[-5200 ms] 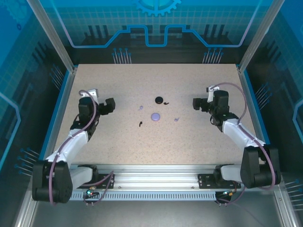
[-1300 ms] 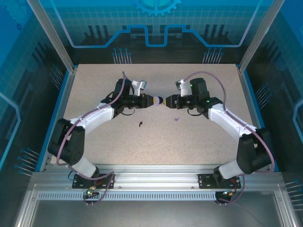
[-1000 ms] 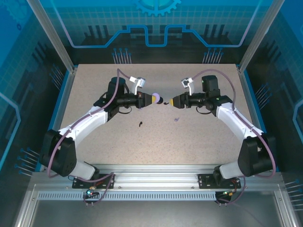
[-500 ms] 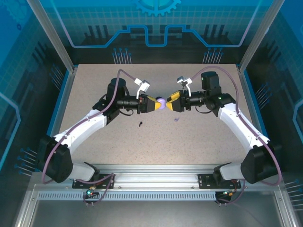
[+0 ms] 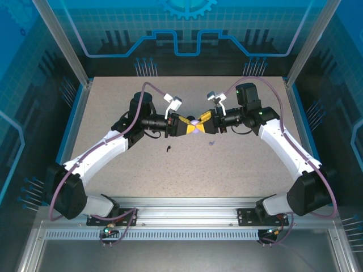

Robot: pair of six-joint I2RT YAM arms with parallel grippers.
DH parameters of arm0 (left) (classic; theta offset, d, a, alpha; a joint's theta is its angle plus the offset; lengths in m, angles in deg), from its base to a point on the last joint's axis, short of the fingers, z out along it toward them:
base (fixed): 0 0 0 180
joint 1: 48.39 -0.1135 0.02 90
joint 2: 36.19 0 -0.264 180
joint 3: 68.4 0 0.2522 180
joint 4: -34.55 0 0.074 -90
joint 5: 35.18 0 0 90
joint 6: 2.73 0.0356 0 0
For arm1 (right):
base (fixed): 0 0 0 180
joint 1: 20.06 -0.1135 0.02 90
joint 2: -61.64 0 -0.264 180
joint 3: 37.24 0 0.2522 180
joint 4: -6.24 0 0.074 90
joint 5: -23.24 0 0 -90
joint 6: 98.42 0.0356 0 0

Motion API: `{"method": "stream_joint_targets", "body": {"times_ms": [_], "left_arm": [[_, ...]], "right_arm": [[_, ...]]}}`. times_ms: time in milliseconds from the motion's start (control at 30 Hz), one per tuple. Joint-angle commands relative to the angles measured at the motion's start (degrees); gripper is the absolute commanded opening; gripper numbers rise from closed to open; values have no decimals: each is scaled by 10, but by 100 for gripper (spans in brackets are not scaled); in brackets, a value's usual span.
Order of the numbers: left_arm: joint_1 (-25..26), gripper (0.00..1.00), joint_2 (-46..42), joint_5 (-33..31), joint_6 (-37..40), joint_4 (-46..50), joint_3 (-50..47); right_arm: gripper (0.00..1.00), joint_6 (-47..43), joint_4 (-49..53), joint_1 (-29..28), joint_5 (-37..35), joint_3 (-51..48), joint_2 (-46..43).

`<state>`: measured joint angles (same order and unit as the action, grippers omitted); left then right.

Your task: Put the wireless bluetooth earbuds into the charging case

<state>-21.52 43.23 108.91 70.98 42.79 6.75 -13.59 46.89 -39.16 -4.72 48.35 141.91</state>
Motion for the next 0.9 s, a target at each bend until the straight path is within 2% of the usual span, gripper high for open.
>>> {"method": "stream_joint_targets", "body": {"times_ms": [0,100,300,400,667,867], "left_arm": [[4,19,-10,2,16,5,23],[4,21,-10,0,15,6,24],[4,39,-18,-22,-6,-22,10],[3,41,-16,-30,-26,-42,5],[3,43,-14,-27,-93,-140,-21],[3,43,-21,-31,-113,-170,-34]], "right_arm": [[29,-21,34,-12,29,18,6],[22,-21,35,-12,28,19,6],[14,37,-36,-8,3,-3,-22],[11,79,-76,-4,-12,-13,-36],[11,152,-151,-4,-40,-36,-53],[10,206,-212,-3,-74,-54,-61]]}}
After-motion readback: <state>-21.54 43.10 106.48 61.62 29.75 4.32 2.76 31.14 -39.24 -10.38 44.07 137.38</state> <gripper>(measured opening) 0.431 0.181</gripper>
